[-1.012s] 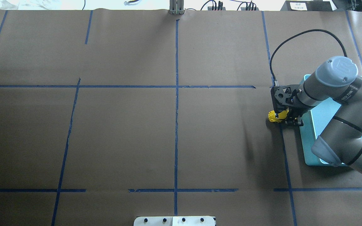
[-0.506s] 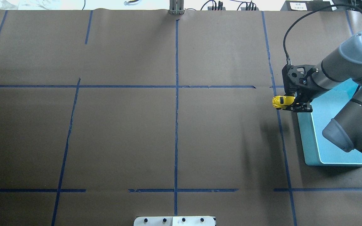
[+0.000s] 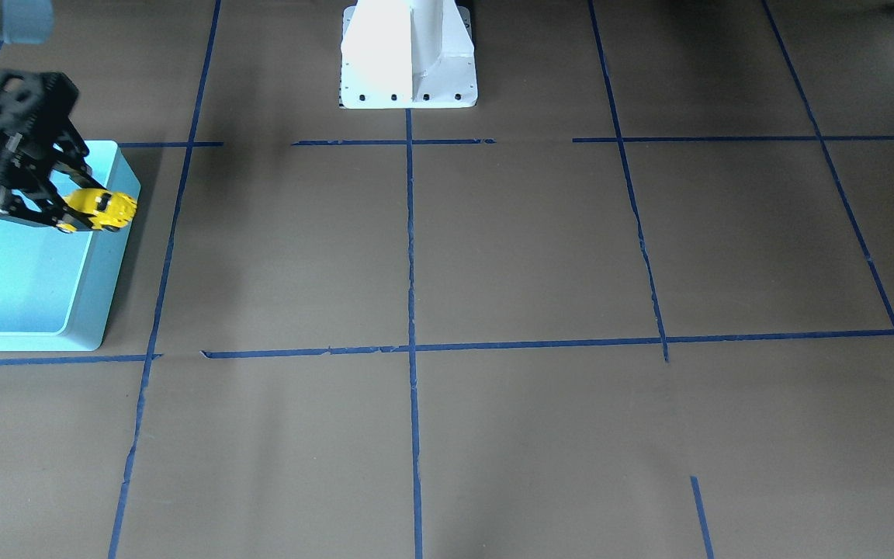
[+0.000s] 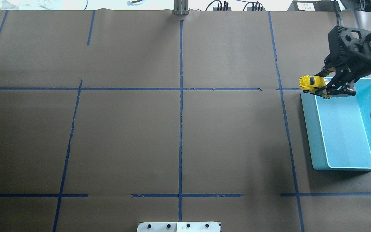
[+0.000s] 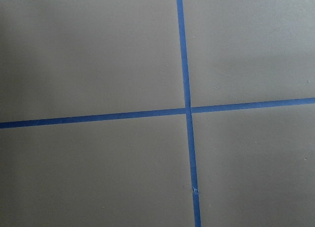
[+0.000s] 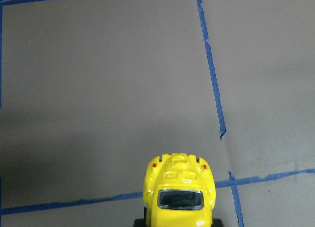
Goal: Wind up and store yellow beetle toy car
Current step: 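Carry the car over the light-blue bin with the right gripper, then lower the car onto the bin floor with the right gripper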
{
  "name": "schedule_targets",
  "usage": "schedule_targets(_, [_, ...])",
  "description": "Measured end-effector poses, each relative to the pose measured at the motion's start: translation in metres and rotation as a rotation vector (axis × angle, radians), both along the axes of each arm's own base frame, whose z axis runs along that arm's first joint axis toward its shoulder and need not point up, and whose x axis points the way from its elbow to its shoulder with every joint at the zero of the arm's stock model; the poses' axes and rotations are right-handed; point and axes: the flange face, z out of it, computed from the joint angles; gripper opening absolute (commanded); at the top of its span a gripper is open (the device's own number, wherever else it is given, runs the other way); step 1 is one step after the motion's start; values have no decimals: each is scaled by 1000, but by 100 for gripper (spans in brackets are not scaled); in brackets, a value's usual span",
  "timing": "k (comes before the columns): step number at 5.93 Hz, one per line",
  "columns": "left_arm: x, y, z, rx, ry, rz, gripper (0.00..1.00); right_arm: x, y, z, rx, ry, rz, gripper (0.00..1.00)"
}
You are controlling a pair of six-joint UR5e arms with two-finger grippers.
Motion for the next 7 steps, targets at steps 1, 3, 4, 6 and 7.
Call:
schedule_targets(1, [0, 0, 0, 0, 0, 0, 100, 21, 6, 27, -8, 31, -8, 0])
schedule_targets(3, [0, 0, 0, 0, 0, 0, 100, 63, 35, 115, -10, 114, -85, 0])
schedule_targets(4, [0, 0, 0, 0, 0, 0, 100, 72, 42, 146, -15, 142, -114, 0])
schedule_targets(6, [0, 0, 0, 0, 0, 0, 100, 41, 20, 186, -29, 215, -151, 0])
schedule_targets(7, [0, 0, 0, 0, 0, 1, 100, 11, 9, 200, -29, 239, -142, 0])
